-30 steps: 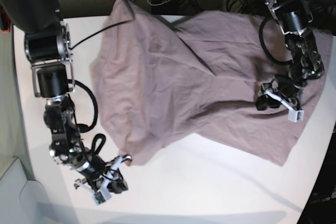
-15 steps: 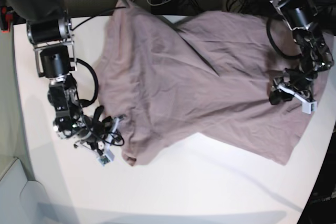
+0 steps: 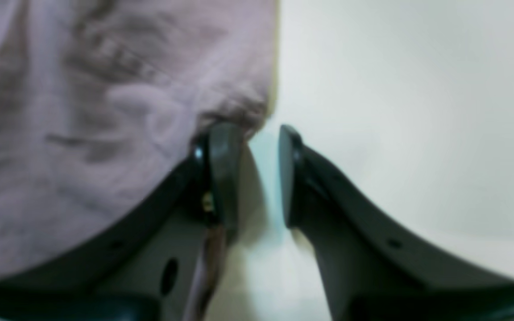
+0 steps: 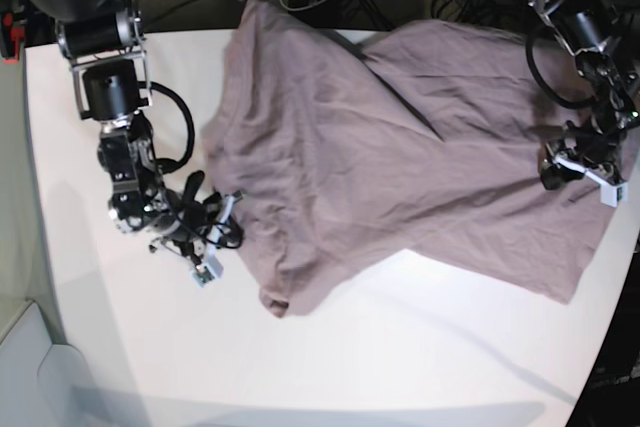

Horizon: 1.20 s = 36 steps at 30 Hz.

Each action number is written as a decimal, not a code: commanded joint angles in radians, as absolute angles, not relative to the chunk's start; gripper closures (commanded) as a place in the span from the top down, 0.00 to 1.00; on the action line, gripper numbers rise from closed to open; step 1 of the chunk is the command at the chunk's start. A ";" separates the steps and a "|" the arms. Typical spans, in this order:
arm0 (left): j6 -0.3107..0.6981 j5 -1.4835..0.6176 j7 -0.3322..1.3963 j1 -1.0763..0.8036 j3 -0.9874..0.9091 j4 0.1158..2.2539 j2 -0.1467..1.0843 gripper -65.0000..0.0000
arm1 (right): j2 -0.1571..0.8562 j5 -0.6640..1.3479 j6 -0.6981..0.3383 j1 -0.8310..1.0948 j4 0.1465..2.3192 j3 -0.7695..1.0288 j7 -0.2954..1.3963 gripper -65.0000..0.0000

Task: Layout the t-shirt on the table in an organized manner, then fold the t-shirt properly
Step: 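Release the fabric with the right gripper and raise it, then grasp the shirt side edge with the right gripper and pull it outward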

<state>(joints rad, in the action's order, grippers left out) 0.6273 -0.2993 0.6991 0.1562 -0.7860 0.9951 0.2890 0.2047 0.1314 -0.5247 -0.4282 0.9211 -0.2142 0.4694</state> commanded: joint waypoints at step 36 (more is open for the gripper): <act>0.604 -0.147 0.539 0.484 -0.780 0.707 0.318 0.51 | 0.114 0.128 -0.460 -0.318 1.340 -0.087 0.704 0.20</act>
<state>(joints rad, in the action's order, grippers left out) 0.5983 -0.1322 0.5568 0.4587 -0.7788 0.6910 0.2977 0.1131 0.1188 -0.4622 -0.3027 1.3243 -0.0872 0.7174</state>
